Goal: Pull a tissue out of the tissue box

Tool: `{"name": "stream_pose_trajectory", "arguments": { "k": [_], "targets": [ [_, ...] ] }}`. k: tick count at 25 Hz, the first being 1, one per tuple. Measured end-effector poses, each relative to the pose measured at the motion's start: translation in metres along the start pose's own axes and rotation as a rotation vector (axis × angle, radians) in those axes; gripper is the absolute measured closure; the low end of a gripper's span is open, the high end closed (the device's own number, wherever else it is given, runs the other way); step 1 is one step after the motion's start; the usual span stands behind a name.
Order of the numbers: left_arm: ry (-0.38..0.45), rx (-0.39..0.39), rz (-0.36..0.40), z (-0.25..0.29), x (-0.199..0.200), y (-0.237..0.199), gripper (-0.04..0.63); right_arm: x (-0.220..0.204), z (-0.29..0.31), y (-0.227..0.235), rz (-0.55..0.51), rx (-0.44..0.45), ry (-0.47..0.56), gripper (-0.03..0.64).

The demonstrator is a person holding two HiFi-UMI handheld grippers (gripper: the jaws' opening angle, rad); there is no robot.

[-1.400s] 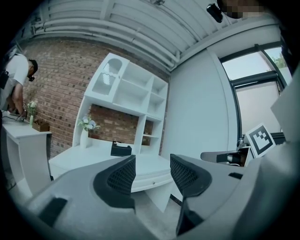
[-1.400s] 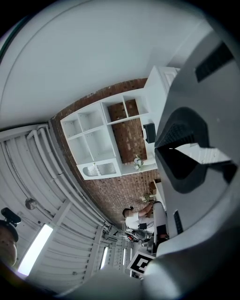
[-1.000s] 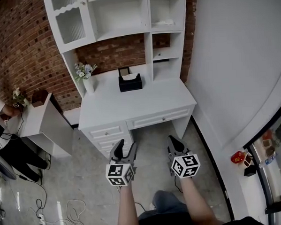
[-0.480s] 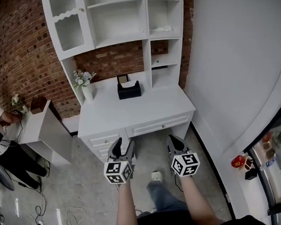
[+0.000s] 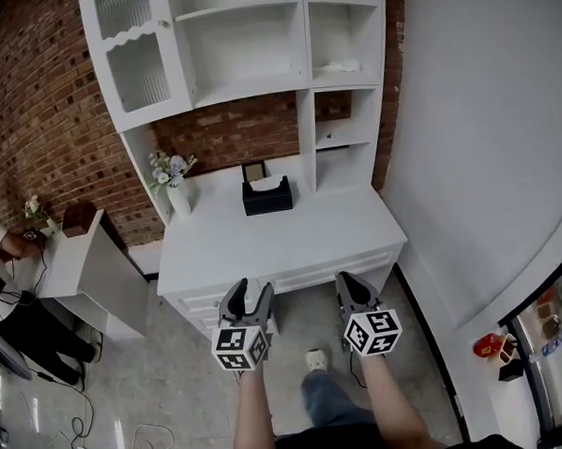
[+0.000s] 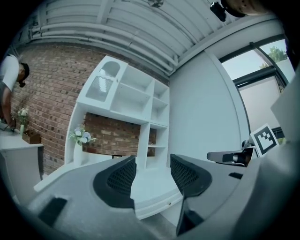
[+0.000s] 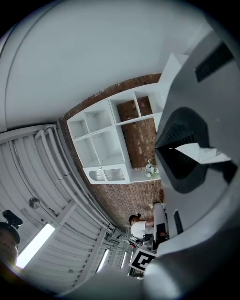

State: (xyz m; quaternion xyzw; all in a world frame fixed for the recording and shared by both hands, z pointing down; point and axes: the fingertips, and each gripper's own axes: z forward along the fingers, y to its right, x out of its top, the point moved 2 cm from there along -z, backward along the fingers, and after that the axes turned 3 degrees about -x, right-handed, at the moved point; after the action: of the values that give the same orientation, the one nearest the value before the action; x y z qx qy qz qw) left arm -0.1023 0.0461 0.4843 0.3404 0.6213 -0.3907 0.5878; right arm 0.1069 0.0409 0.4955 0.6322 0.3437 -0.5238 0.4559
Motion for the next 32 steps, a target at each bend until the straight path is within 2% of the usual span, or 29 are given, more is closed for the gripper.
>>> {"name": "stream_pose_trajectory", "arguments": {
  "k": [8, 13, 23, 32],
  "targets": [
    [-0.035, 0.024, -0.021, 0.086, -0.01, -0.045, 0.391, -0.009, 0.099, 0.033, 0.007, 0.025, -0.044, 0.617],
    [-0.06, 0.035, -0.014, 0.153, -0.011, -0.083, 0.391, -0.009, 0.181, 0.052, 0.013, 0.059, -0.062, 0.617],
    [-0.085, 0.109, -0.031, 0.276, -0.017, -0.17, 0.391, -0.018, 0.348, 0.09, 0.013, 0.128, -0.132, 0.617],
    [-0.098, 0.153, -0.041, 0.325, -0.019, -0.209, 0.391, -0.025, 0.413, 0.093, 0.018, 0.179, -0.167, 0.617]
  ]
}}
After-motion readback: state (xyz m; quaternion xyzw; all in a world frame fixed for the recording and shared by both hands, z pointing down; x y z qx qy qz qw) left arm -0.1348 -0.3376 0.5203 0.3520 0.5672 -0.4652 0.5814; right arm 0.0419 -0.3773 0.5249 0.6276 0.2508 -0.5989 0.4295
